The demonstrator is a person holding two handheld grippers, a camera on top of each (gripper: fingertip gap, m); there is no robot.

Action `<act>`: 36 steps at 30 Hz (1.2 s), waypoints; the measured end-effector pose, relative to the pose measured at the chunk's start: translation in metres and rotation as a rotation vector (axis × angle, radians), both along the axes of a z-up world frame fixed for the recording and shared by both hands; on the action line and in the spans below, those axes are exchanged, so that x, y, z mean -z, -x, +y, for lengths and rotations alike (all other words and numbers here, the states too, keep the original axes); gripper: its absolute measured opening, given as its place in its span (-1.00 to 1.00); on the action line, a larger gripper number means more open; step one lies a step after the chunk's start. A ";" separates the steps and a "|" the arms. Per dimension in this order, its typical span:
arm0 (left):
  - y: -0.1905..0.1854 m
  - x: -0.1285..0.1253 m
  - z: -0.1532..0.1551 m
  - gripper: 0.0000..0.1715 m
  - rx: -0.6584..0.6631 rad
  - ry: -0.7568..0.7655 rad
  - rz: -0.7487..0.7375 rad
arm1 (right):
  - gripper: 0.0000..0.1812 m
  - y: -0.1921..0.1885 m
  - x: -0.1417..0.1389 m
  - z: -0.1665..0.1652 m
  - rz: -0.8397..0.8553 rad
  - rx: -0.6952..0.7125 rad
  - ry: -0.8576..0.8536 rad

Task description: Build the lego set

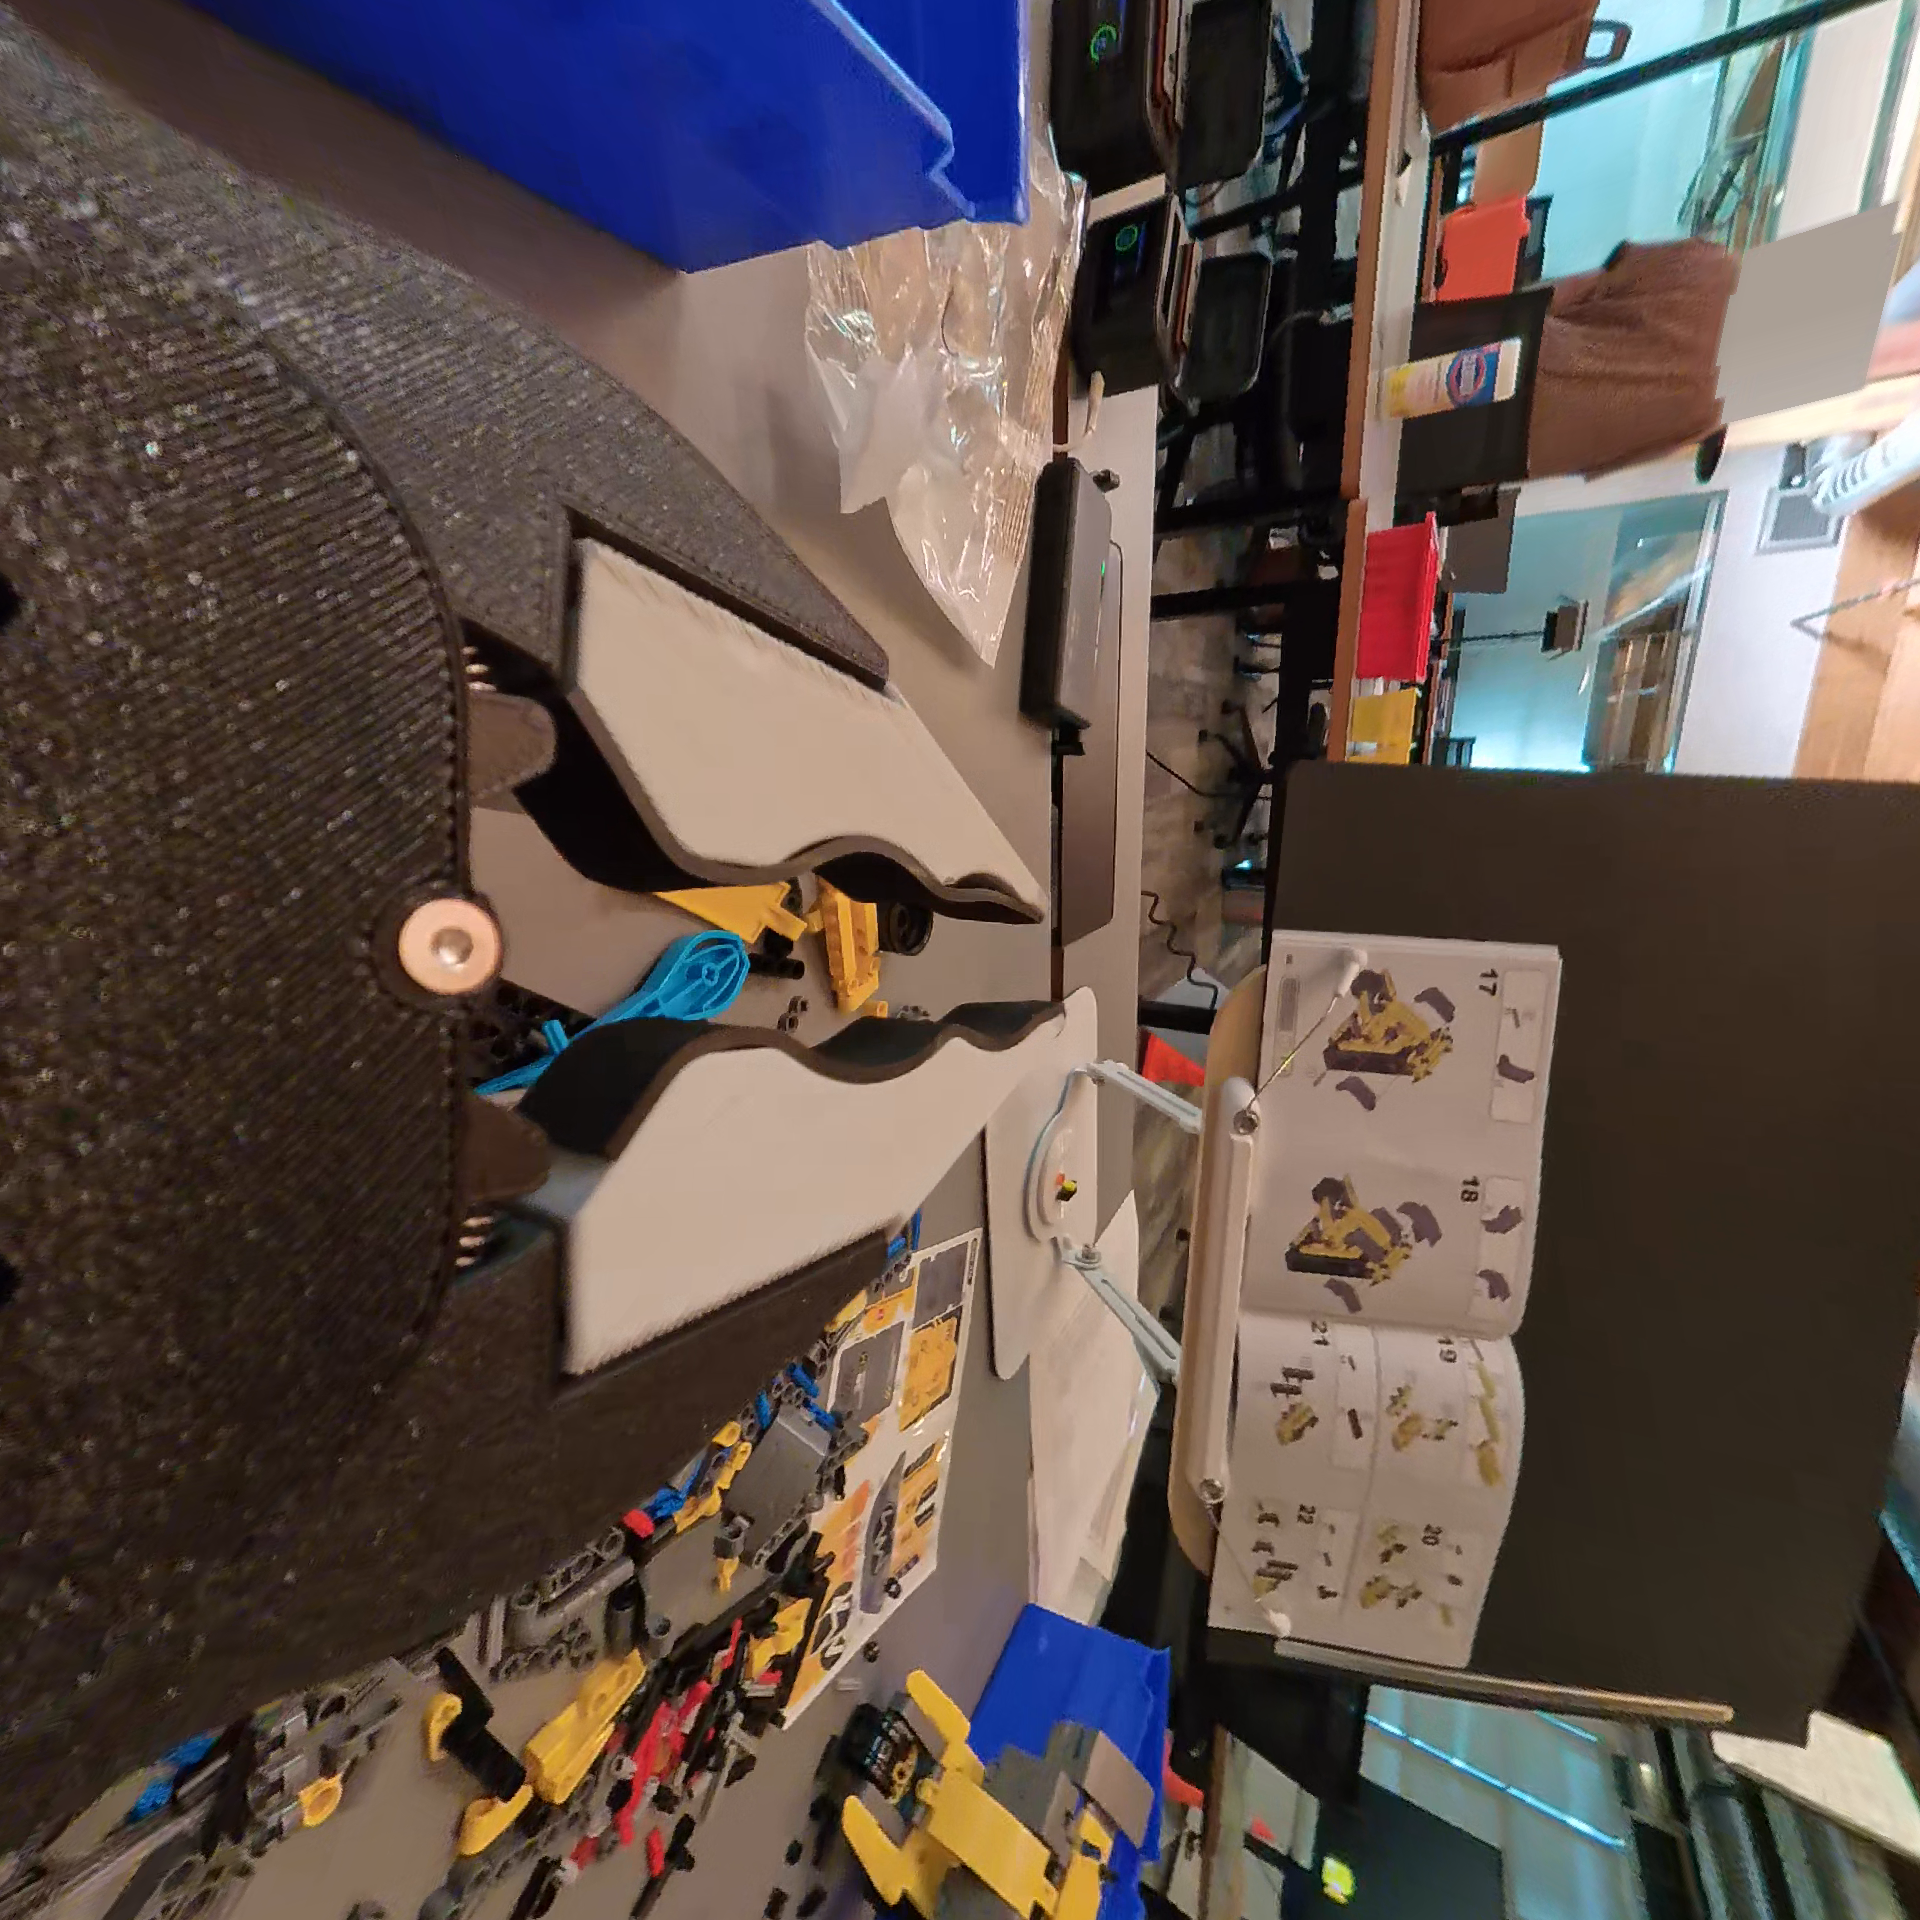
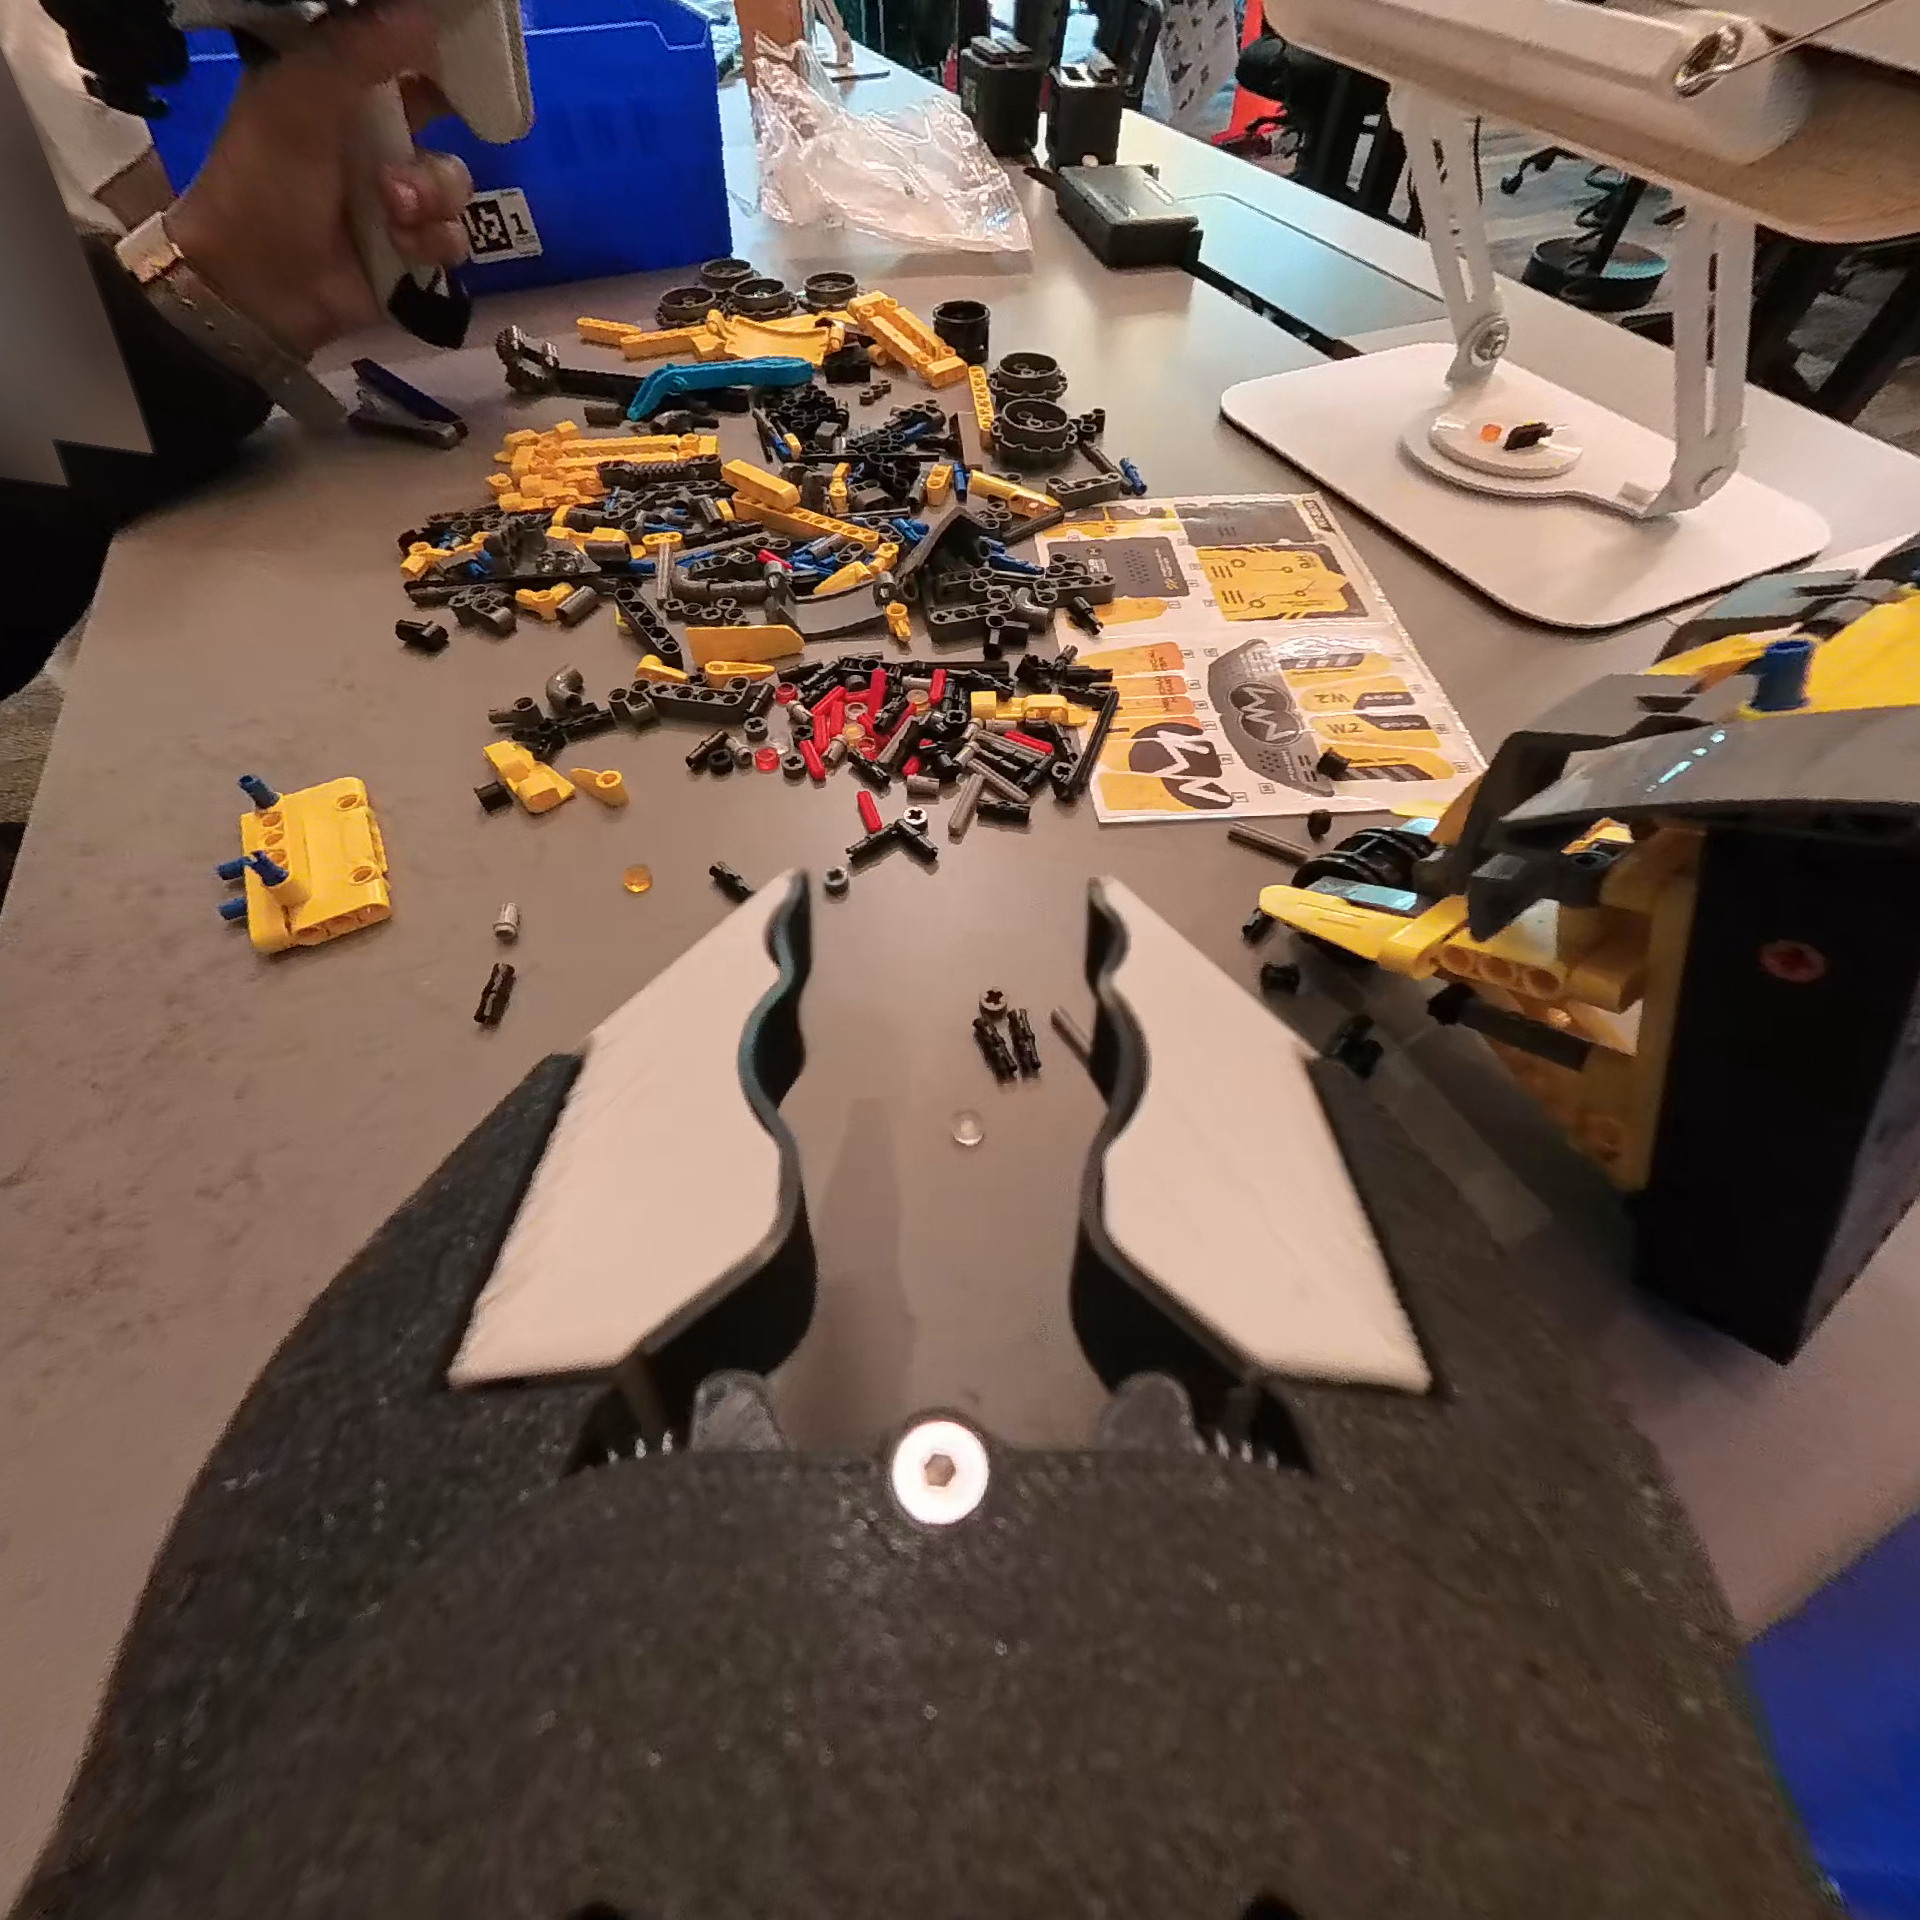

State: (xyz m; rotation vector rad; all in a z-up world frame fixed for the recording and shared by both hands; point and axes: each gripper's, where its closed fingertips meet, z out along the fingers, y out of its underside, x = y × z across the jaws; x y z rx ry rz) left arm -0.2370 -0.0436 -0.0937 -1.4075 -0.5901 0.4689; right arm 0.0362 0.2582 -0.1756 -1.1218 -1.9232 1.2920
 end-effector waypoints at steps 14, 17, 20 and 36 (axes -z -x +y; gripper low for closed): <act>-0.007 0.001 0.006 -0.85 0.023 0.018 0.022 | -0.14 0.000 0.010 -0.002 -0.004 0.047 -0.121; -0.008 0.000 0.007 -0.85 0.026 0.018 0.028 | -0.21 0.001 0.010 -0.001 -0.004 0.054 -0.118; -0.008 0.000 0.006 -0.85 0.028 0.014 0.028 | -0.32 0.001 0.006 0.001 0.006 0.060 -0.091; -0.013 0.005 0.015 -0.83 0.062 0.055 0.029 | -1.00 0.002 -0.008 0.017 0.059 0.113 -0.014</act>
